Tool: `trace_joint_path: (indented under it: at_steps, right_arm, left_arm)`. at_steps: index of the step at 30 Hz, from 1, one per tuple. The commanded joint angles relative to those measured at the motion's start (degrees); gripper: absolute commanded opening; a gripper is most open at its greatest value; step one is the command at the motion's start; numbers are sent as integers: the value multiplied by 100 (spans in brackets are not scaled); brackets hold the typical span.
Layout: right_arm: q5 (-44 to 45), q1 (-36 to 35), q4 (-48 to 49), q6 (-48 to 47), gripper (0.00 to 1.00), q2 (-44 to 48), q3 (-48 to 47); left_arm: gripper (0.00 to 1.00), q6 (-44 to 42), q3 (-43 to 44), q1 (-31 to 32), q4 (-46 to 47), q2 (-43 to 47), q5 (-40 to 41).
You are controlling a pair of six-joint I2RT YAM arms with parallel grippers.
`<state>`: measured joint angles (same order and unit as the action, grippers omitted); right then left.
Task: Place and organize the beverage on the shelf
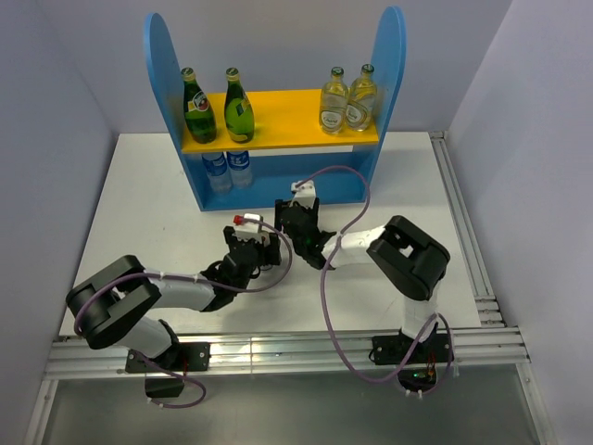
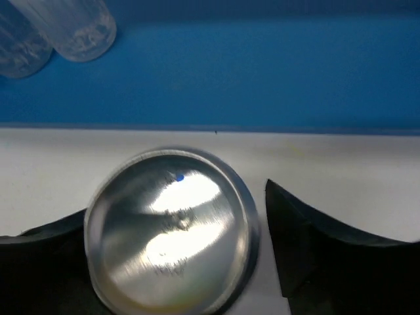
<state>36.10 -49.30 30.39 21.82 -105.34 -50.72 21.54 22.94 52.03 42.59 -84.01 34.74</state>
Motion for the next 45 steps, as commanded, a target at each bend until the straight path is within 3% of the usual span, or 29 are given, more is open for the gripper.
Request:
trace_joint_path:
  at_steps: [1, 4, 6, 7, 15, 24, 31, 45]
  right_arm:
    - [108, 140, 520, 68, 71, -197, -351]
    - [3, 210, 564, -3, 31, -242, -403]
    - [-85, 254, 328, 67, 17, -198, -517]
    - [-50, 263, 240, 41, 1, -102, -518]
    - [644, 473, 151, -608, 0, 470, -623]
    - [679, 1440, 406, -1101, 0, 23, -1194]
    - [328, 2117, -269, -628, 0, -338, -1792]
    - [160, 2337, -867, -144, 0, -311, -1949]
  left_arm:
    - [97, -115, 264, -70, 531, -98, -424]
    - [97, -124, 273, -123, 593, -160, -442]
    - [97, -124, 281, -140, 654, -195, -442]
    - [96, -132, 273, -149, 672, -195, -433]
    - [94, -159, 325, -158, 742, -265, -424]
    - [92, -159, 334, -158, 681, -265, -424]
    - [92, -194, 387, -167, 646, -309, -415]
    - [91, -176, 545, -176, 733, -608, -503]
